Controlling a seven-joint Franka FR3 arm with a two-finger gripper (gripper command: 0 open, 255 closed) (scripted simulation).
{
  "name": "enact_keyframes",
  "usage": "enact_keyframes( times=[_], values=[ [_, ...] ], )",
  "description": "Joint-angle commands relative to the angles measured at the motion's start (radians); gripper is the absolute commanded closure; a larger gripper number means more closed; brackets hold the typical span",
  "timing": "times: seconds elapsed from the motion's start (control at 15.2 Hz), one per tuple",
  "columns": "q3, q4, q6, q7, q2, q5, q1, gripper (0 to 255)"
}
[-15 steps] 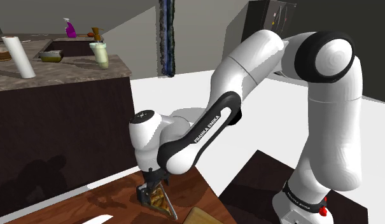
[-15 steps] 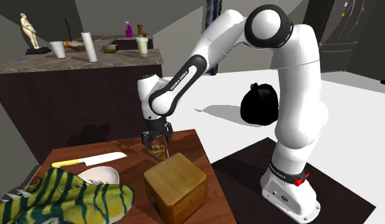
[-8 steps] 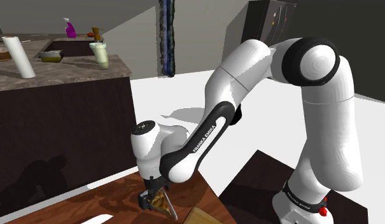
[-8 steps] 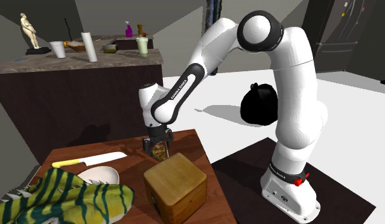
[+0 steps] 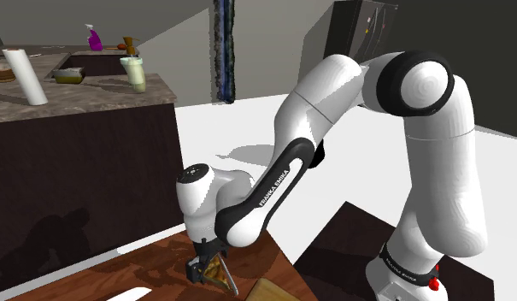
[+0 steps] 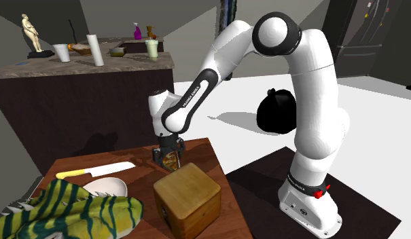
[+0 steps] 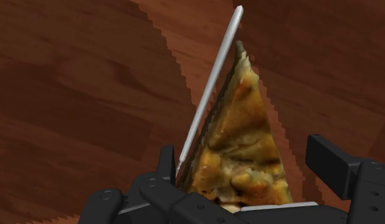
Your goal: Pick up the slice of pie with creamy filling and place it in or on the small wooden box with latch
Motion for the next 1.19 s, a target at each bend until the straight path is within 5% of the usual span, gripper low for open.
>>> enact_keyframes(
  times=[0.0,1.12],
  values=[
    [0.0,0.0,0.0,0.0,0.0,0.0,0.0,255],
    [0.04,0.002,-0.081,-0.038,-0.088,0.062,-0.031,255]
  ],
)
